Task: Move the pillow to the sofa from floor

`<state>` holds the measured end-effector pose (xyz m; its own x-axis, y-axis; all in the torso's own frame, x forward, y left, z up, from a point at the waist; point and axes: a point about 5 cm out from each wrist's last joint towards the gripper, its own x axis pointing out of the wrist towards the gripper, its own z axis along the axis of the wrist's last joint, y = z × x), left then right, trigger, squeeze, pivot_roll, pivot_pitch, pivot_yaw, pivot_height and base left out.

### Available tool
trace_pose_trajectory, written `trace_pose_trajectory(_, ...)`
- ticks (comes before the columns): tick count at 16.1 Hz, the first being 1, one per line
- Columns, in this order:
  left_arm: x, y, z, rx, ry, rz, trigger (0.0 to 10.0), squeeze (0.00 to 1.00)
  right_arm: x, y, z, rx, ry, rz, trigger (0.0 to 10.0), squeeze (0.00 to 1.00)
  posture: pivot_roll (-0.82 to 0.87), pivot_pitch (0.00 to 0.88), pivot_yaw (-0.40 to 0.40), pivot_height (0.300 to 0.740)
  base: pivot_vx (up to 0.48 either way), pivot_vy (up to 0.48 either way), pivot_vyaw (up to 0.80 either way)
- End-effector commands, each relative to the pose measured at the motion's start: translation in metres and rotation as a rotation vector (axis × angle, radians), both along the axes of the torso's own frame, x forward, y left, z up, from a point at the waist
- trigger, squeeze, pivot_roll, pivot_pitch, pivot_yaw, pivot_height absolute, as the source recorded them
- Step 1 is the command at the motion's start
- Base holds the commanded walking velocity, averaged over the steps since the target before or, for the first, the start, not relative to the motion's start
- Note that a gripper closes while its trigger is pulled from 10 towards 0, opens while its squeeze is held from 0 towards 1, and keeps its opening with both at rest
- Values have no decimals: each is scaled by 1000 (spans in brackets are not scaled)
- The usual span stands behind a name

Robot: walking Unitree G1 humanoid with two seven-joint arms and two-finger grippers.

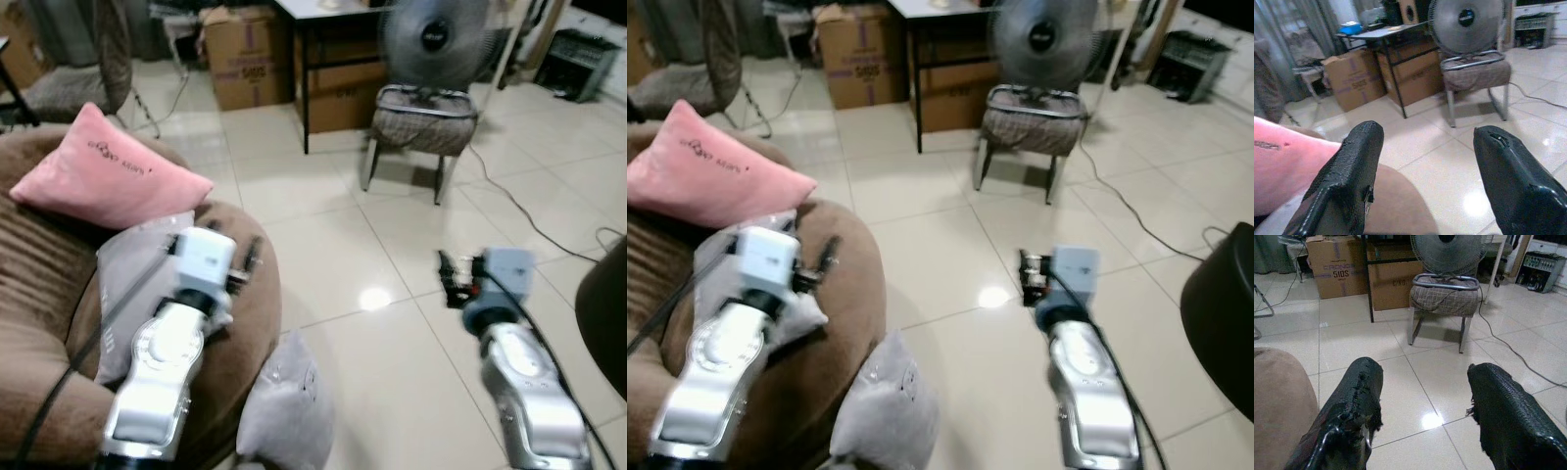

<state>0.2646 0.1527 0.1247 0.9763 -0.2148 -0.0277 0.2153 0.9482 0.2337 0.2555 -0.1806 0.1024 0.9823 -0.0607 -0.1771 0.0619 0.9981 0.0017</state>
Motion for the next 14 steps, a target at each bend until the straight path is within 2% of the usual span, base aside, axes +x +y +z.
trace_pose_trajectory(1,-1,6,2,11,-9,19,10000,0,1,4,2,14,-9,13,10000,0,99,0,2,722,0,0,0)
trace_pose_trajectory(10,-3,7,-1,-4,-7,42,10000,0,4,5,3,7,-10,43,10000,0,107,0,-28,637,0,0,0)
trace_pose_trajectory(14,-4,5,-1,-3,-16,27,10000,0,6,6,3,-4,-8,55,10000,0,105,0,-30,632,0,0,0)
